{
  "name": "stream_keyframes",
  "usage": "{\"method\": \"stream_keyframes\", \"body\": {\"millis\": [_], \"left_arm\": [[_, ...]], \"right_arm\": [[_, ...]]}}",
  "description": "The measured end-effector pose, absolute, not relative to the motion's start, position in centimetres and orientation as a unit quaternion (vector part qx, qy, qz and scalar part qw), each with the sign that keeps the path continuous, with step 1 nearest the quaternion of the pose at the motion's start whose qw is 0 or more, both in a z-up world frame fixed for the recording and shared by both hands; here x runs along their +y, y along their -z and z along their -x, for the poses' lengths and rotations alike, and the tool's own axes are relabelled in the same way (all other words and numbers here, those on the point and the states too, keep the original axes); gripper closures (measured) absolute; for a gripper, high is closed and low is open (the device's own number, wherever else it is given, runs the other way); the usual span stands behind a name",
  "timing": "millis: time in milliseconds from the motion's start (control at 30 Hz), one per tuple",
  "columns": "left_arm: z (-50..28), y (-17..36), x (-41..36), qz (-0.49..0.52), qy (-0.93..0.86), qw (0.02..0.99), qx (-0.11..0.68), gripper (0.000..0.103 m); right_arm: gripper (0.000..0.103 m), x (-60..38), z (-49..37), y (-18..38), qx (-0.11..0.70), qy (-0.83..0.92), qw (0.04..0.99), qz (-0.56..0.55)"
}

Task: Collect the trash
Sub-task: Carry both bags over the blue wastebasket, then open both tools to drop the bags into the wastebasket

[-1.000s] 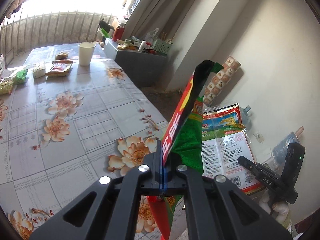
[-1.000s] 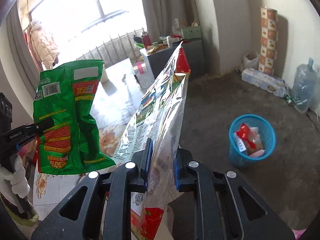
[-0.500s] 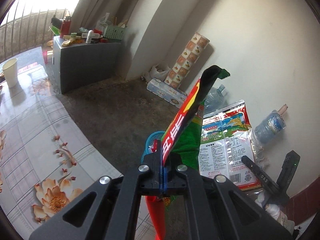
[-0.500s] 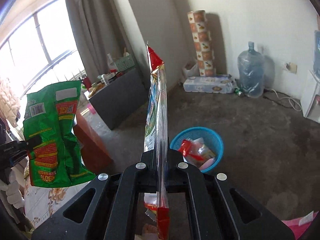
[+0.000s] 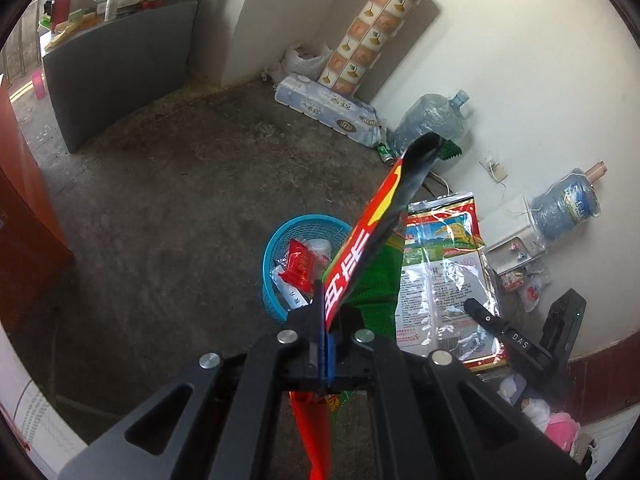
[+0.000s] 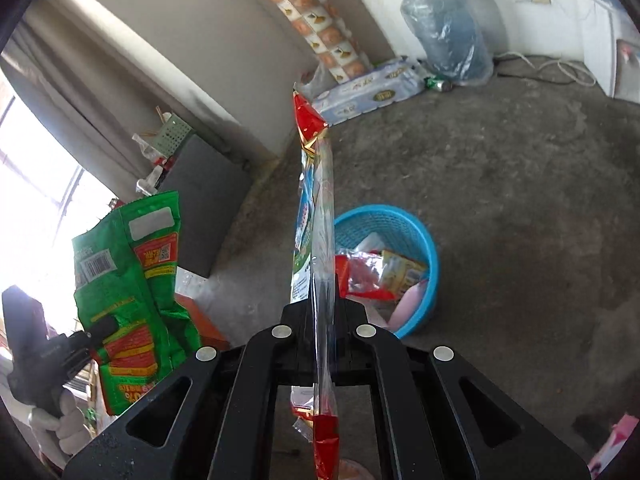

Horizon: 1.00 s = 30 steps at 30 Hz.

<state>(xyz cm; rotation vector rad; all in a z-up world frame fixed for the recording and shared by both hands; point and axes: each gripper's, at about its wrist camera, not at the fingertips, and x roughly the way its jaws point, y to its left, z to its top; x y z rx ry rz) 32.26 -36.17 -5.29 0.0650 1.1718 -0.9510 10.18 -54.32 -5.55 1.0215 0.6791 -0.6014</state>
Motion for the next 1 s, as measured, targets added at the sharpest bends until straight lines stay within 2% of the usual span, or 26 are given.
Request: {"method": "stream_keyframes", "body": {"millis": [133,333,433,567,767,867,933,1000], "left_arm": [[-33.6,7.5,-38.4,-0.023,0.424,0.714,0.557,0.103],[-34.8,11.9,-42.4,-0.035,0.414,0.688,0.595,0.103],[-35.1,14.7,-45.2,-0.020,0.413,0.668,0.619,0.103],[-35.6,19.4,-49.1,-0.014,0.388,0.653,0.650,0.102],[-34.8,25.5,-51.3,0.000,0.328,0.620,0.713,0.097],[-33.8,25.8,-51.8,-0.005,0.329,0.618,0.714,0.080],[-33.6,25.6,-52.1,-0.013,0.326,0.622,0.711,0.050],[-33.4,24.9,-52.0,-0.014,0.328,0.632,0.702,0.048]], "right_arm": [[0.100,-56.5,-13.3,11.4,0.316,0.254,0.754,-0.517],[0.096,-57.0,-16.8,21.4,0.417,0.297,0.687,-0.515],[0.083,-57.1,-16.0,22.4,0.415,0.305,0.679,-0.523],[0.061,-58.0,-13.9,22.9,0.394,0.303,0.674,-0.547],[0.055,-59.9,-9.0,22.7,0.295,0.282,0.665,-0.626],[0.055,-60.1,-7.1,21.8,0.281,0.295,0.669,-0.621],[0.055,-60.1,-6.8,21.1,0.281,0.302,0.678,-0.608],[0.056,-59.5,-7.4,19.9,0.293,0.308,0.695,-0.580]]}}
